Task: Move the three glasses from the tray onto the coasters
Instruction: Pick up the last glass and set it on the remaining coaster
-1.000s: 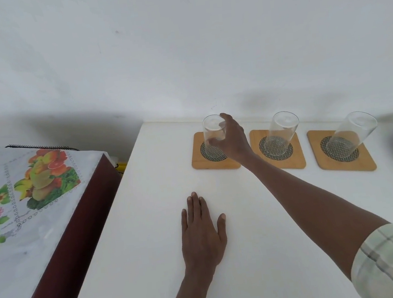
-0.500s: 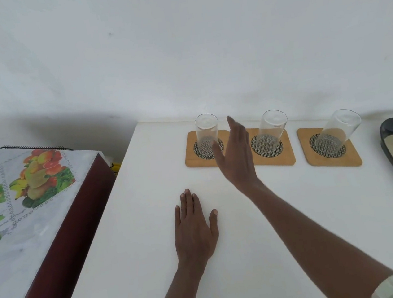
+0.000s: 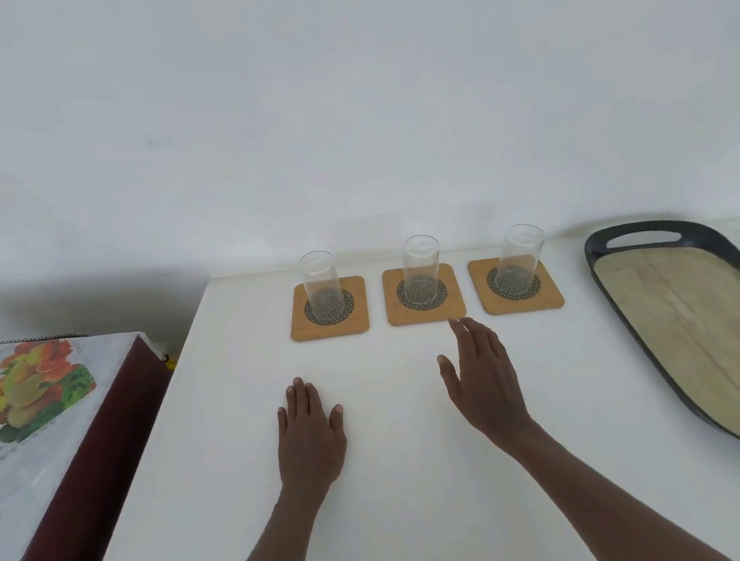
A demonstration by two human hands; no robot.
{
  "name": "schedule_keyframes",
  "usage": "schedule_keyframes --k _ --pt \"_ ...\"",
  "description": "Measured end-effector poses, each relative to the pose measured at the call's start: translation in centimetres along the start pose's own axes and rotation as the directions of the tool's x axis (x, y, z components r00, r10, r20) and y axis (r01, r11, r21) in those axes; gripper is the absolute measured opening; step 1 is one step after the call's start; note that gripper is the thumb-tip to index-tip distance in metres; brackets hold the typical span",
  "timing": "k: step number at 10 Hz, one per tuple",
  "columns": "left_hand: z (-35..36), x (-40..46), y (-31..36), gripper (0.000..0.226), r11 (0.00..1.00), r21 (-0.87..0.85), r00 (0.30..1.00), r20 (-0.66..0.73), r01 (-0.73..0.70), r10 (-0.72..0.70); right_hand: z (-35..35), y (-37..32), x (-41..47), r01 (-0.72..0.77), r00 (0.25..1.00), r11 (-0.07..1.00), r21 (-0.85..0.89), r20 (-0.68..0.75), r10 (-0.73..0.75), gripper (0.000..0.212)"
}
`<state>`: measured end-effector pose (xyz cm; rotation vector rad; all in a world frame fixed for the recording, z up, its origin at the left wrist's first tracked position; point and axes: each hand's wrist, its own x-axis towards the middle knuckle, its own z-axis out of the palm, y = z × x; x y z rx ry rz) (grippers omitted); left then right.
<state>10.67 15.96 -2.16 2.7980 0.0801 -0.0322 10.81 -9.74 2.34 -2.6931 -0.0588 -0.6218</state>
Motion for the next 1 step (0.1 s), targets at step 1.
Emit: schedule_keyframes --k 1 --pt "-1.21 0.18 1.11 0.061 0.996 0.089 0.997 0.071 0.004 -0.01 -2.43 2.8 -0.78 -0.067 0.998 0.996 -0.051 -0.008 0.066 0.052"
